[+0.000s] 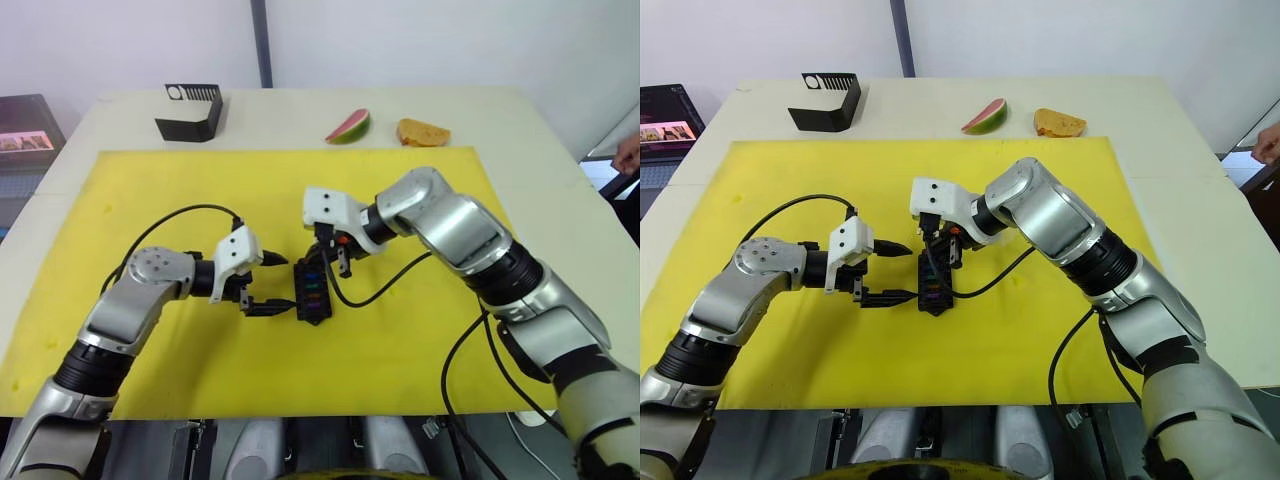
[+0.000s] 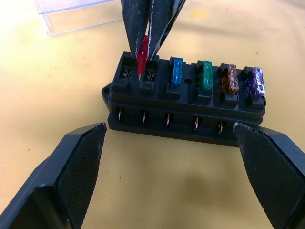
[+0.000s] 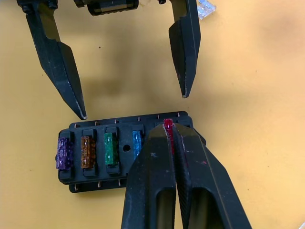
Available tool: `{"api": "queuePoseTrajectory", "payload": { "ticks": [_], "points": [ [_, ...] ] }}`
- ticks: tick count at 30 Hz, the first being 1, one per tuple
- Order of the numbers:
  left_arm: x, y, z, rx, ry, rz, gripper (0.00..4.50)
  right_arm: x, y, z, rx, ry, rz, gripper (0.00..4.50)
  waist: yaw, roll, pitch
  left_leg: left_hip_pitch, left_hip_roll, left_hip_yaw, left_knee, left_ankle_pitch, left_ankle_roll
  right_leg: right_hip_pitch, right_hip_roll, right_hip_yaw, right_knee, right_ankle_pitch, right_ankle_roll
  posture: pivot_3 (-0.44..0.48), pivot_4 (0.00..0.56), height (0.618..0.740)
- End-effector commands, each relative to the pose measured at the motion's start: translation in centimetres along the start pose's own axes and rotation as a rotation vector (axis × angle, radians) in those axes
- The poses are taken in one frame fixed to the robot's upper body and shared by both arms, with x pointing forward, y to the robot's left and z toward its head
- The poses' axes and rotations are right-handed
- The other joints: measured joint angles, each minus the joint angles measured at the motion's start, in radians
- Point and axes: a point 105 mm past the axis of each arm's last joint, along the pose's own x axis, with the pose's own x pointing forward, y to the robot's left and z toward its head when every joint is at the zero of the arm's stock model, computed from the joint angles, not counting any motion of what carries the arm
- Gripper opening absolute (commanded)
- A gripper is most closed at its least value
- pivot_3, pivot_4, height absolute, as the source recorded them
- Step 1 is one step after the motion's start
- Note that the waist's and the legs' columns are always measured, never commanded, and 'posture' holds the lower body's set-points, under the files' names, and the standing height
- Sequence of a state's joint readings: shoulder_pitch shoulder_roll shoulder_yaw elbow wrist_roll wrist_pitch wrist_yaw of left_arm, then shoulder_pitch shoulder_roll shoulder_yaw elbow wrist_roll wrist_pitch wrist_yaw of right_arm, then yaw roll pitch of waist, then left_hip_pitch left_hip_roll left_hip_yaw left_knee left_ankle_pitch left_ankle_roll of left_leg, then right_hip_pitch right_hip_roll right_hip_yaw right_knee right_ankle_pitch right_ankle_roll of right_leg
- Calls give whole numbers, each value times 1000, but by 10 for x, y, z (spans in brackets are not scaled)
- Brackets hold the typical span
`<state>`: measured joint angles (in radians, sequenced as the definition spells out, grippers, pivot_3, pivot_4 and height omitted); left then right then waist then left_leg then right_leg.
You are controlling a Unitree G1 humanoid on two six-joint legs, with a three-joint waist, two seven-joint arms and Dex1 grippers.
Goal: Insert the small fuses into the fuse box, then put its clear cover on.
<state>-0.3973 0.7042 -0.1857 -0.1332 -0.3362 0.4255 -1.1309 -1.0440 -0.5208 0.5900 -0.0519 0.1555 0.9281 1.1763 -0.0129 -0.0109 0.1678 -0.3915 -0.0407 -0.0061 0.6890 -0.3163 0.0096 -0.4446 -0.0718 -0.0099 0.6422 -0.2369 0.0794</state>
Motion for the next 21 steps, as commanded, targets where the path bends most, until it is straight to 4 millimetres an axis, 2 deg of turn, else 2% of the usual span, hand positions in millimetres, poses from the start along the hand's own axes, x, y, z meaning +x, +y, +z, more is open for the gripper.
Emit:
{"api": "queuePoseTrajectory", "payload": {
  "ticks": [1,21],
  "points": [
    [-1,-3,10,47,-18,-4,4500,-11,0,16,-56,-33,-9,20,0,0,0,0,0,0,0,0,0,0,0,0,0,0,0,0,150,740],
    [-2,-1,11,48,-19,3,4500,-4,1,6,-59,-2,1,20,0,0,0,0,0,0,0,0,0,0,0,0,0,0,0,0,150,740]
  ]
}}
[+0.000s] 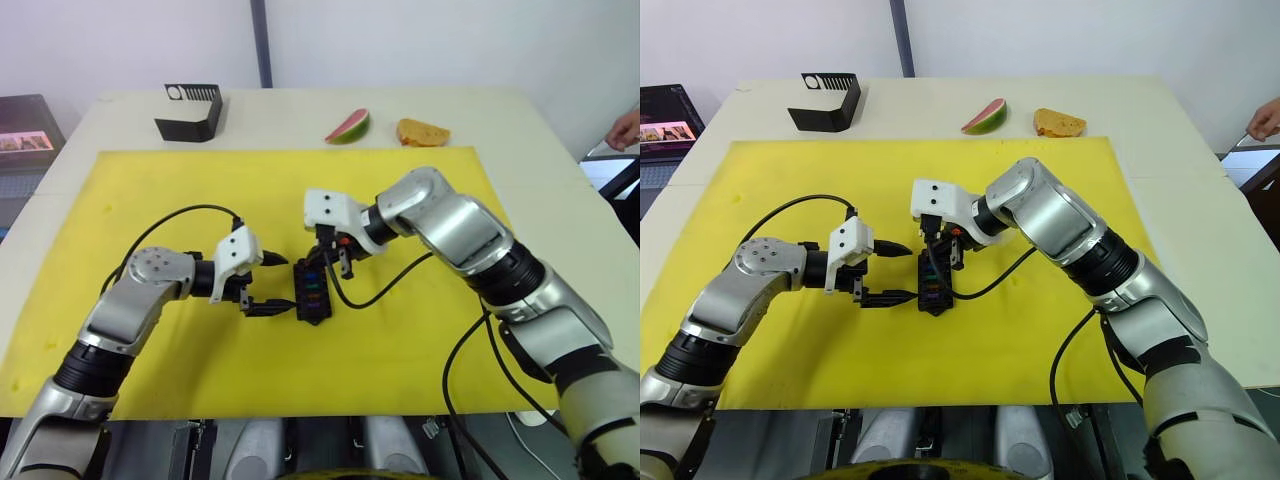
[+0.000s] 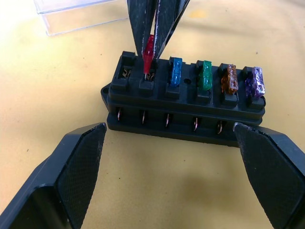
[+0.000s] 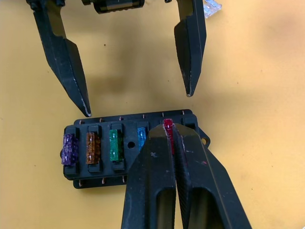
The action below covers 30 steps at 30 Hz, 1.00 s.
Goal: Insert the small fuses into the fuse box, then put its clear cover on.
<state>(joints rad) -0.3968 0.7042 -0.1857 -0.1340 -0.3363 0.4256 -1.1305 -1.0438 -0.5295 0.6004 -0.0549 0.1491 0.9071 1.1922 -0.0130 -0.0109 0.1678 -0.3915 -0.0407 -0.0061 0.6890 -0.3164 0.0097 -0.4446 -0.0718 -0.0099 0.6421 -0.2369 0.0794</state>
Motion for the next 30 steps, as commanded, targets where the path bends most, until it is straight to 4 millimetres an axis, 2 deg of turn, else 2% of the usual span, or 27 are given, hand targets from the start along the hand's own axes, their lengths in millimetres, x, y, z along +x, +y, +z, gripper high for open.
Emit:
{"api": "queuePoseTrajectory", "payload": {
  "ticks": [1,15,30],
  "points": [
    [-2,-1,11,48,-19,3,4500,-3,-1,6,-35,-10,-9,20,0,0,0,0,0,0,0,0,0,0,0,0,0,0,0,0,150,740],
    [-1,0,10,51,-19,11,4500,4,-3,-4,-27,17,4,20,0,0,0,0,0,0,0,0,0,0,0,0,0,0,0,0,150,740],
    [-1,-4,10,48,-26,21,4500,21,1,-18,0,71,54,20,-1,0,0,0,0,0,0,0,0,0,0,0,0,0,0,0,150,740]
  ]
}}
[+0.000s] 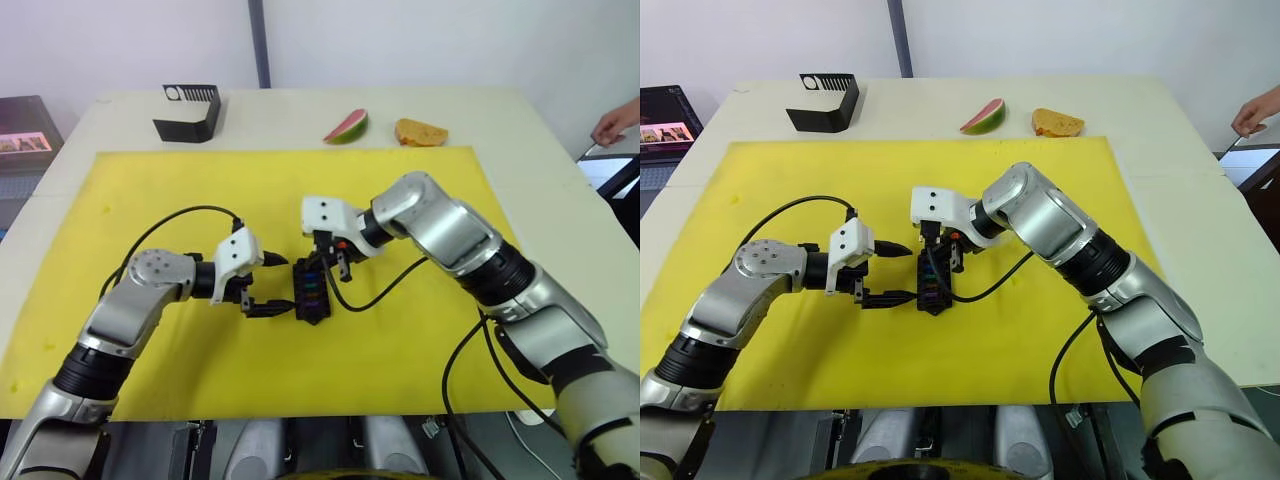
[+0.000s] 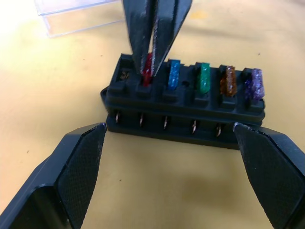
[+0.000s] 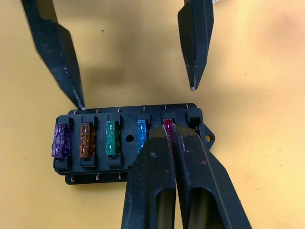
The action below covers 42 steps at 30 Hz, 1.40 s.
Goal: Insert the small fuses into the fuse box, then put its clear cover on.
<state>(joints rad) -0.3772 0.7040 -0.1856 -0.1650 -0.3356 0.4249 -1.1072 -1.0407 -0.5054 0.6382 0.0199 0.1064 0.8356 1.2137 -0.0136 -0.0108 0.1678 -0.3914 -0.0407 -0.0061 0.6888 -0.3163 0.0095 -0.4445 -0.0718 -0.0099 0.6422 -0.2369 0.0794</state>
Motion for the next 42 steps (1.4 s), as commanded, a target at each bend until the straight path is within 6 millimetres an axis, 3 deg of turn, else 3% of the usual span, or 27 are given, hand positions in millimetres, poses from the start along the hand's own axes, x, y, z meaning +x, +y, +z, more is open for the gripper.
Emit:
{"api": "queuePoseTrajectory", "payload": {
  "ticks": [1,12,33,37,42],
  "points": [
    [-2,-1,9,38,-23,11,4500,11,3,-11,24,44,36,20,0,0,0,0,0,0,0,0,0,0,0,0,0,0,0,0,150,740],
    [-1,1,10,43,-22,10,4500,15,-1,-15,61,78,49,20,0,0,0,1,0,0,0,0,0,0,0,0,0,0,0,0,150,740],
    [-1,3,9,35,-19,5,4500,0,-1,4,-22,3,-9,20,0,0,0,1,0,0,0,0,0,0,0,0,0,0,0,0,150,740],
    [0,2,8,34,-20,5,4500,0,-2,3,-17,7,-17,1456,0,0,0,0,0,0,0,0,0,0,0,0,0,0,0,0,150,740],
    [-1,1,8,34,-18,6,4500,-1,-1,5,-28,-2,-18,1456,0,0,0,0,0,0,0,0,0,0,0,0,0,0,0,0,150,740]
  ]
}}
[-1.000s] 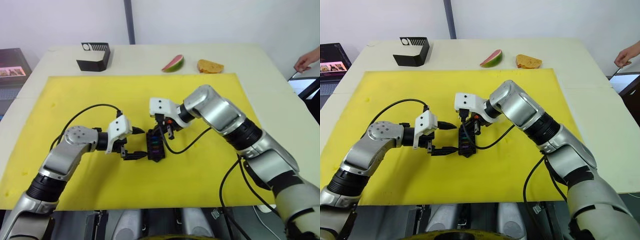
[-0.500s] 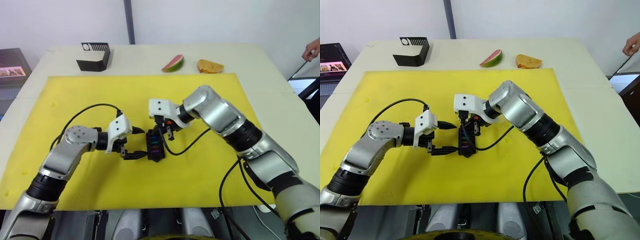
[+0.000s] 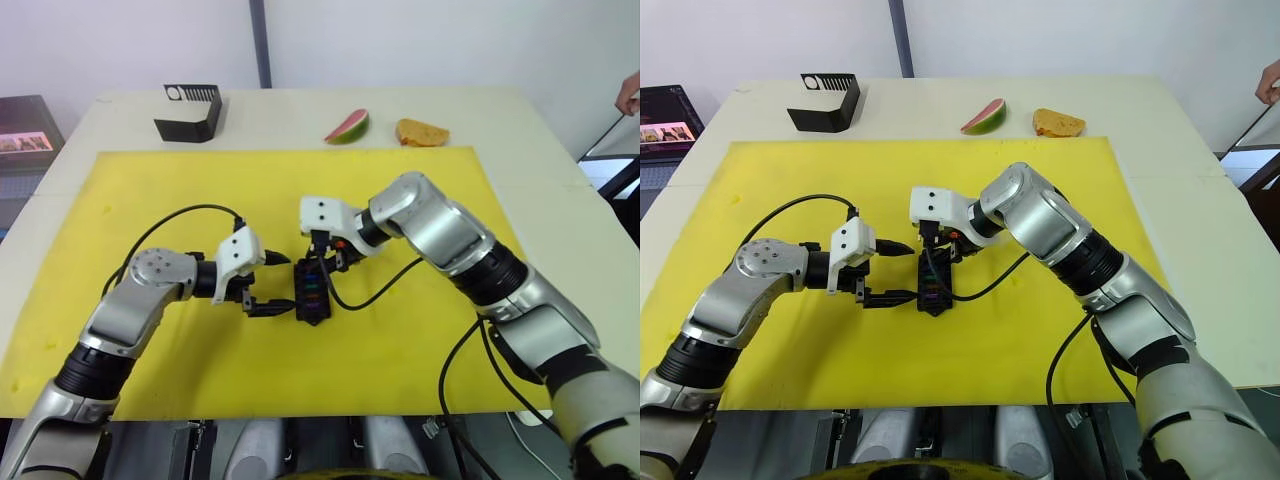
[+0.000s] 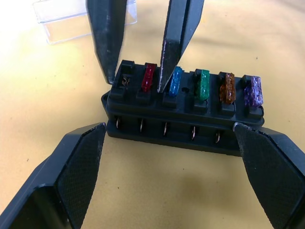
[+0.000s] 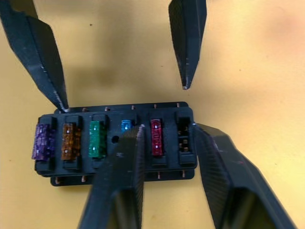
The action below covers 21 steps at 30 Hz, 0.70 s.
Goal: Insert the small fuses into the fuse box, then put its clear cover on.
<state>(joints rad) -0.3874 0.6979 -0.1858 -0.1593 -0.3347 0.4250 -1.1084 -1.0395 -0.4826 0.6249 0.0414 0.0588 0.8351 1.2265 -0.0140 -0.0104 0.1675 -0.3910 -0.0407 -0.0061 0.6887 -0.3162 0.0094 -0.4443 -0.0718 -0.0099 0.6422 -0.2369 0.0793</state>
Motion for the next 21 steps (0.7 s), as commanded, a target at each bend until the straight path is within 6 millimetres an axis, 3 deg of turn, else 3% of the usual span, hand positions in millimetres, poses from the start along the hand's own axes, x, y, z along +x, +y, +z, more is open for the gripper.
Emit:
{"api": "queuePoseTrajectory", "payload": {
  "ticks": [1,12,17,21],
  "points": [
    [-2,-1,6,30,-13,5,4500,-2,3,6,-34,-15,-2,1456,0,0,0,0,0,0,0,0,0,0,0,0,0,0,0,0,150,740],
    [-2,2,5,28,-12,6,4500,-26,3,34,35,-145,38,1456,0,0,0,0,0,0,0,0,0,0,0,0,0,0,0,0,150,740],
    [-3,3,6,28,-13,6,4500,-34,-2,47,40,-285,-29,1456,1,0,0,0,0,0,0,0,0,0,0,0,0,0,0,0,150,740],
    [-5,3,6,26,-9,2,4500,-39,8,39,-49,-420,-108,1456,6,-1,0,0,0,-1,-1,0,0,1,0,0,-1,0,0,0,150,740]
  ]
}}
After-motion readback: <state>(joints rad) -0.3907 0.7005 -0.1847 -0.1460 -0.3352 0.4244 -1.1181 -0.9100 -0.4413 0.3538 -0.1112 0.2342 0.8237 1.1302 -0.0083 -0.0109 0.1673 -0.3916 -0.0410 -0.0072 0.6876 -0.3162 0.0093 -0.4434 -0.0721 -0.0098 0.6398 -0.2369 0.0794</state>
